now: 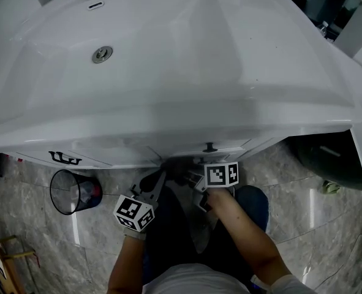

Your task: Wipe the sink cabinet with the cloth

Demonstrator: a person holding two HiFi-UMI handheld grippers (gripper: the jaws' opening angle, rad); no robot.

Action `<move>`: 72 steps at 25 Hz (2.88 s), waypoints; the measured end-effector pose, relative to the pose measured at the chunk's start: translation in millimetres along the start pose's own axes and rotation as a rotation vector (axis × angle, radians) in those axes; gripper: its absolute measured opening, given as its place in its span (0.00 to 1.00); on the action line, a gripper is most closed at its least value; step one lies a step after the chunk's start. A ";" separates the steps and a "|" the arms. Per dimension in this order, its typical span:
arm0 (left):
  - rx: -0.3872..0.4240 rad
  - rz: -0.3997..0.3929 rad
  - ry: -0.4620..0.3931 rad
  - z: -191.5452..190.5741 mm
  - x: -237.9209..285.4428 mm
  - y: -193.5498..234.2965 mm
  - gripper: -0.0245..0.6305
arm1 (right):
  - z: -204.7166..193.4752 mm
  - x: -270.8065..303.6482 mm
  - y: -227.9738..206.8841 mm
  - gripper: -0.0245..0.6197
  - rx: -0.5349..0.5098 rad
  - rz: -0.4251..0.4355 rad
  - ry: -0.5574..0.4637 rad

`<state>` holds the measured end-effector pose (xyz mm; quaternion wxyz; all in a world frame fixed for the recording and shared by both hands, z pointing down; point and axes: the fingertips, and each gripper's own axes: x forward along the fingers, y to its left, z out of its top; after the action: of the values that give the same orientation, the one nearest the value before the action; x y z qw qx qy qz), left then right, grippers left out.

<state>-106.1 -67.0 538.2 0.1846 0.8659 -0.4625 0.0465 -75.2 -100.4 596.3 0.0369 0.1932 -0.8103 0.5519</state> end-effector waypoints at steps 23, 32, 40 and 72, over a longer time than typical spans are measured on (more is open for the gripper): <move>0.052 -0.067 0.094 -18.4 31.5 -23.6 0.05 | 49.8 -129.4 -51.6 0.19 0.031 -0.058 -0.205; 0.021 -0.076 0.089 -19.0 34.6 -21.7 0.05 | 64.5 -168.5 -69.6 0.19 0.014 -0.112 -0.224; 0.016 -0.066 0.086 -18.0 31.9 -18.5 0.05 | 67.1 -179.2 -78.0 0.19 0.005 -0.135 -0.201; 0.010 -0.120 0.057 -4.3 5.6 -42.3 0.05 | 33.5 -169.1 -153.7 0.19 0.028 -0.226 -0.022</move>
<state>-68.0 -48.6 531.9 0.1956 0.8913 -0.4043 0.0622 140.4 -133.3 672.4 0.0874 0.2901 -0.7759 0.5533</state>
